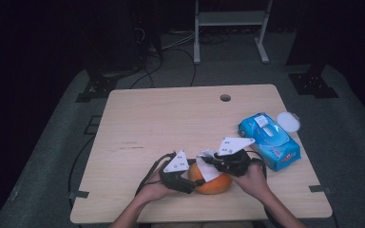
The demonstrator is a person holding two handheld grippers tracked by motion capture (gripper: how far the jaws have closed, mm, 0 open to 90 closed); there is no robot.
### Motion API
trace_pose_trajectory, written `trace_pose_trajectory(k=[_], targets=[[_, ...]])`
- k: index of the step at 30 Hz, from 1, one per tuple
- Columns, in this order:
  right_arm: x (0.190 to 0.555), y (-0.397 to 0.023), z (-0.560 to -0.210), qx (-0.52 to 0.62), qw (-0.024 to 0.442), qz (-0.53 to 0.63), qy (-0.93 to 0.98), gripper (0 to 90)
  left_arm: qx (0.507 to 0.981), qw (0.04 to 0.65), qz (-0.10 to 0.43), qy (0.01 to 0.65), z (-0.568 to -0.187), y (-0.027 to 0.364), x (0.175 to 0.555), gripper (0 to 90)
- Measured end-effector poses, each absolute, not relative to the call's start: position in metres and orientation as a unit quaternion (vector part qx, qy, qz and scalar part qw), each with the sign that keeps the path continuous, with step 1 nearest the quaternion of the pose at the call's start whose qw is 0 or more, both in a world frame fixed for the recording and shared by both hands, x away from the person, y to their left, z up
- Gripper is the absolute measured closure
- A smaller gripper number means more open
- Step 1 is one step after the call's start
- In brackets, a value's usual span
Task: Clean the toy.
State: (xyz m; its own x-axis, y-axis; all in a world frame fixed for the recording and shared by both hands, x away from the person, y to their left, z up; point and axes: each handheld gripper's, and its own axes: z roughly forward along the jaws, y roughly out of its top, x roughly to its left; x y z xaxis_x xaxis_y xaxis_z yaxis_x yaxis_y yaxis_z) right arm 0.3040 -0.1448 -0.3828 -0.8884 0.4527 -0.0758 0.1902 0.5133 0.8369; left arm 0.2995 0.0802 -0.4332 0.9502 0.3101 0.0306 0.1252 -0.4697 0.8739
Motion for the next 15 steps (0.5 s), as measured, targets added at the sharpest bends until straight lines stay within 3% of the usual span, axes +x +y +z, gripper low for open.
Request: trace_pose_trajectory(k=[4,9,15], targets=[[0.303,-0.153,-0.384,0.198,0.138,0.466,0.851,86.3,0.856,0.494,0.097,0.12,-0.432,0.077,0.298,29.4],[0.297,-0.133,-0.387,0.17,0.116,0.469,0.859,86.2,0.864,0.483,0.111,0.093,-0.43,0.07,0.291,28.4],[0.298,-0.136,-0.385,0.169,0.129,0.457,0.864,86.2,0.861,0.488,0.096,0.103,-0.436,0.082,0.296,29.4]])
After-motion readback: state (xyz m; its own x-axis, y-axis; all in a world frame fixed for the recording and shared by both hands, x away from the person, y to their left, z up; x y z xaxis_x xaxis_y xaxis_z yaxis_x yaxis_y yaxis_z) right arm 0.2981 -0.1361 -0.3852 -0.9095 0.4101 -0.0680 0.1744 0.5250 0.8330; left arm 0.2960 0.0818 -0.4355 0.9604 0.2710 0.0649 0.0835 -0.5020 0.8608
